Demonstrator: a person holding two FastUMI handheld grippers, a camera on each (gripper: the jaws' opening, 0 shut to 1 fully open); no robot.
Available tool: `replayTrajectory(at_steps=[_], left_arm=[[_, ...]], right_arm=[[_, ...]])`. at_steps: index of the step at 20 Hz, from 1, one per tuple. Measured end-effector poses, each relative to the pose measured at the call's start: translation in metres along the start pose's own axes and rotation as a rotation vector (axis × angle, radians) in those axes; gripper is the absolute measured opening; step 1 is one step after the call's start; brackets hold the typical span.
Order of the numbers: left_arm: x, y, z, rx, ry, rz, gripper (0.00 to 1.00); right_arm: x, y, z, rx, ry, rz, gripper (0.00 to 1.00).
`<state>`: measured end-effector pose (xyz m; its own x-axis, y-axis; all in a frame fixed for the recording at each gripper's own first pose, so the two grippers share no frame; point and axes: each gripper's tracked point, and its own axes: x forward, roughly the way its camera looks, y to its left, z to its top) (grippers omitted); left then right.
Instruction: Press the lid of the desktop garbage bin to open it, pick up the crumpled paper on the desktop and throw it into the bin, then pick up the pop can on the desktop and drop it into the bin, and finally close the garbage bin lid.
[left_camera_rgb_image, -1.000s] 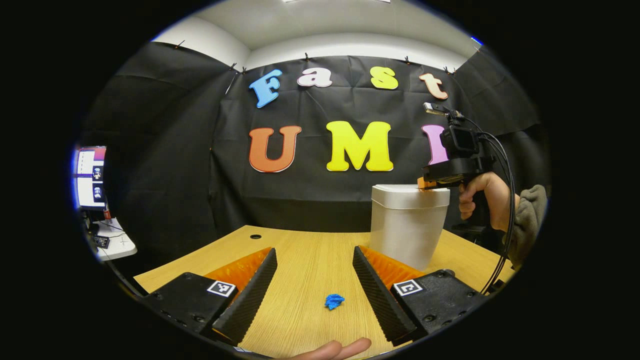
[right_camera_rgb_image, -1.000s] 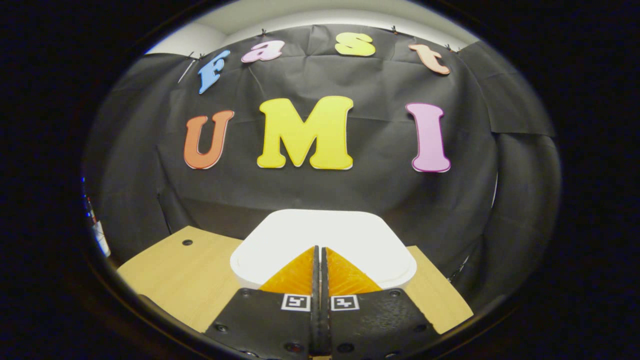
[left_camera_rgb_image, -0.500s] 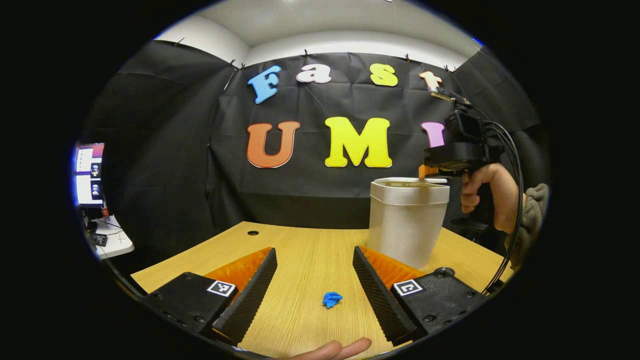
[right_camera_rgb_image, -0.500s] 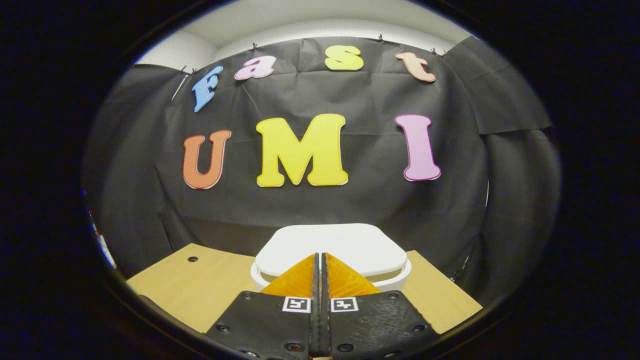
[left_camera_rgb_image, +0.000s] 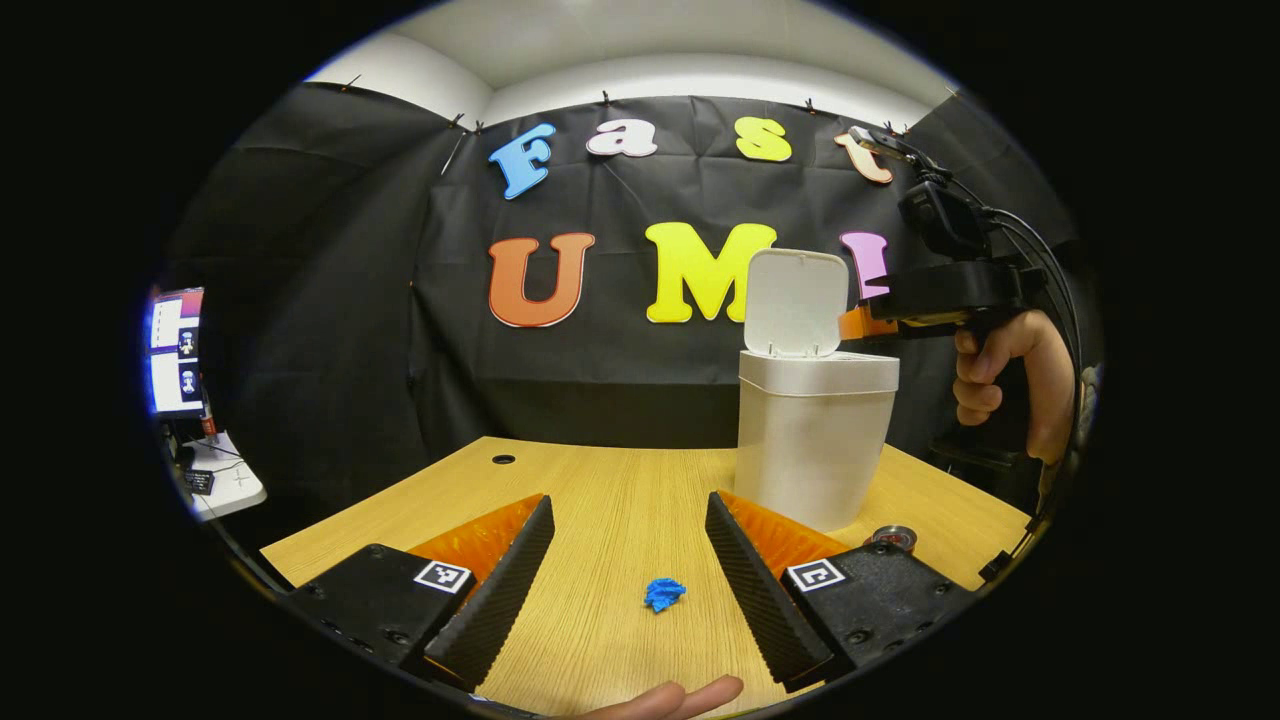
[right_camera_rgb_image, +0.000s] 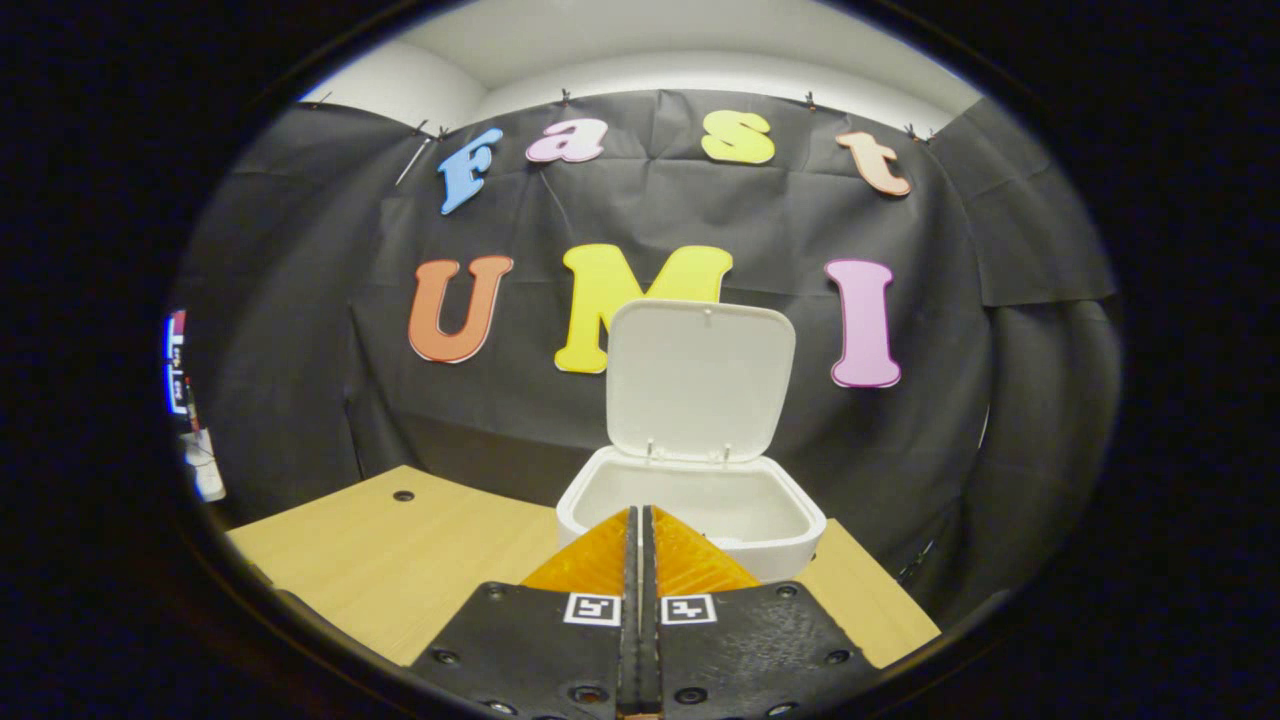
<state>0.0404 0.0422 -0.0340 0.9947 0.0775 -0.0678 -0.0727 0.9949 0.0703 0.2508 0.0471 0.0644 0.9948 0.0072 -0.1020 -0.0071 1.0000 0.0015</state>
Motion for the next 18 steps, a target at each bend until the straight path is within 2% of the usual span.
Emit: replayTrajectory(at_steps=[3,5,6,8,9,11,14,16,18], left_arm=[[0.001,0.003,-0.001,0.002,0.004,0.005,0.99],[0.002,0.003,-0.003,-0.002,0.008,0.007,0.99],[0.003,0.004,-0.004,-0.003,0.011,0.008,0.99],[0.004,0.003,-0.005,-0.002,0.016,0.008,0.99],[0.005,0.002,-0.006,-0.002,0.018,0.007,0.99],[0.007,0.002,-0.008,0.001,0.022,0.002,0.99],[0.008,0.001,-0.009,0.005,0.026,0.001,0.99],[0.008,0.000,-0.010,0.004,0.026,-0.003,0.99],[0.011,0.001,-0.013,0.005,0.035,-0.003,0.99]], right_arm=[[-0.018,0.011,0.003,0.003,-0.034,0.039,0.02],[-0.032,0.016,0.006,-0.035,-0.060,0.046,0.29],[-0.038,0.018,0.006,-0.057,-0.071,0.048,0.30],[-0.053,0.025,0.004,-0.076,-0.087,0.066,0.56],[-0.059,0.029,0.001,-0.080,-0.088,0.080,0.73],[-0.070,0.034,-0.005,-0.103,-0.086,0.095,0.92],[-0.086,0.027,-0.011,-0.101,-0.100,0.077,0.97],[-0.101,0.021,-0.013,-0.080,-0.123,0.068,0.95],[-0.114,0.010,-0.022,-0.076,-0.147,0.045,0.98]])
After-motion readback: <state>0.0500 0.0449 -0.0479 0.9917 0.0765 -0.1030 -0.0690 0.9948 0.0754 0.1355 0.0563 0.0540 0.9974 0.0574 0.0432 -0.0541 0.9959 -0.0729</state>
